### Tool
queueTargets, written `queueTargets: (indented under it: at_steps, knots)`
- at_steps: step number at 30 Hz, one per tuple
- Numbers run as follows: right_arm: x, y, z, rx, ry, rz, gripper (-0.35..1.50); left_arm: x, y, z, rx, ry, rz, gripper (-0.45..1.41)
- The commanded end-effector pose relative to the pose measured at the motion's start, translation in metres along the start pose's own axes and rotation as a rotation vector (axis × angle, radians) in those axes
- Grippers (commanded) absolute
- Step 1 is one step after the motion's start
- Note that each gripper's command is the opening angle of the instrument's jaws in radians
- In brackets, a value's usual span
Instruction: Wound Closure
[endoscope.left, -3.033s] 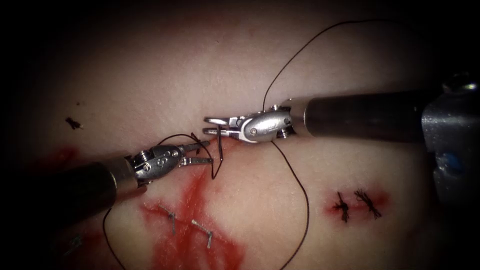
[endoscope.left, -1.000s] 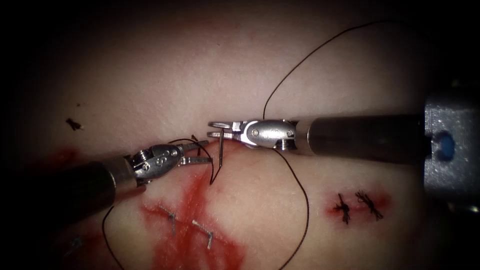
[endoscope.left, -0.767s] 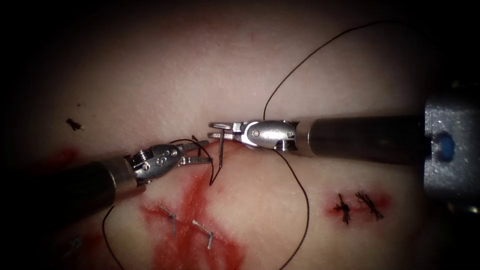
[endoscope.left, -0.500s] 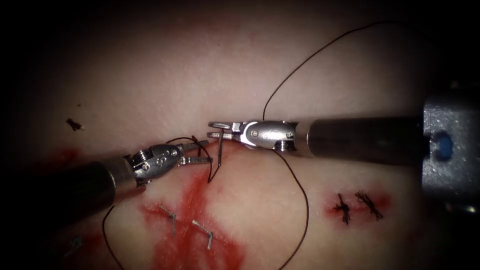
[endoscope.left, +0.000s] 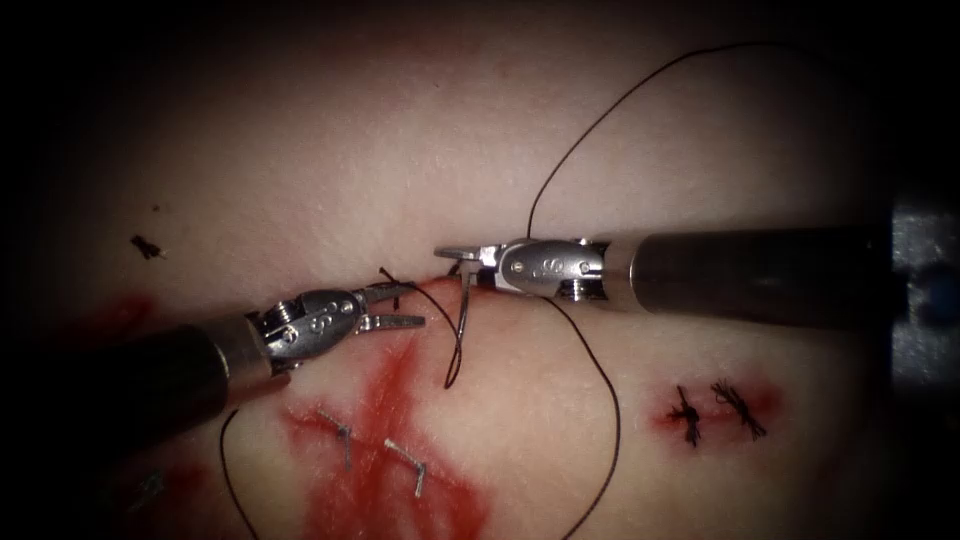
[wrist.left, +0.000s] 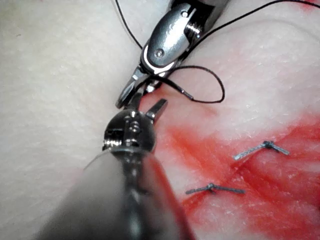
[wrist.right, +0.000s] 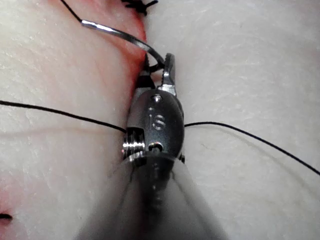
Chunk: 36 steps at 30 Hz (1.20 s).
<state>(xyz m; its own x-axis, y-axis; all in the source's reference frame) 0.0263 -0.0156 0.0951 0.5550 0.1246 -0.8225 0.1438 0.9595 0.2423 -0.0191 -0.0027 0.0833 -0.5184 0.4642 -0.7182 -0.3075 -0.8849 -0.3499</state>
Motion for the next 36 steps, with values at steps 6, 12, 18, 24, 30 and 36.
queueTargets:
  at_steps: [6,12,18,24,30,36]
  knots:
    - [0.0033,0.0025,-0.0019,-0.089,0.169,-0.008,1.3,-0.0002,-0.0001,0.0008,0.0,0.001,0.0,0.27]
    - [0.0064,0.0033,-0.0036,-0.181,0.296,-0.063,1.41,-0.0001,0.0,0.0008,0.0,0.0,0.0,0.27]
    - [0.009,0.0039,-0.0053,-0.241,0.318,-0.126,1.38,-0.0001,0.0,0.0008,0.0,0.001,0.0,0.27]
    - [0.0109,0.0039,-0.0067,-0.303,0.361,-0.168,1.43,-0.0002,-0.0001,0.0008,0.0,0.001,0.0,0.29]
    - [0.0121,0.0022,-0.006,-0.305,0.451,-0.306,1.33,-0.0002,-0.0001,0.0008,-0.001,0.001,0.001,0.29]
    - [0.0118,0.0014,-0.0045,-0.313,0.479,-0.37,1.2,-0.0003,-0.0001,0.0006,-0.003,0.001,0.002,0.29]
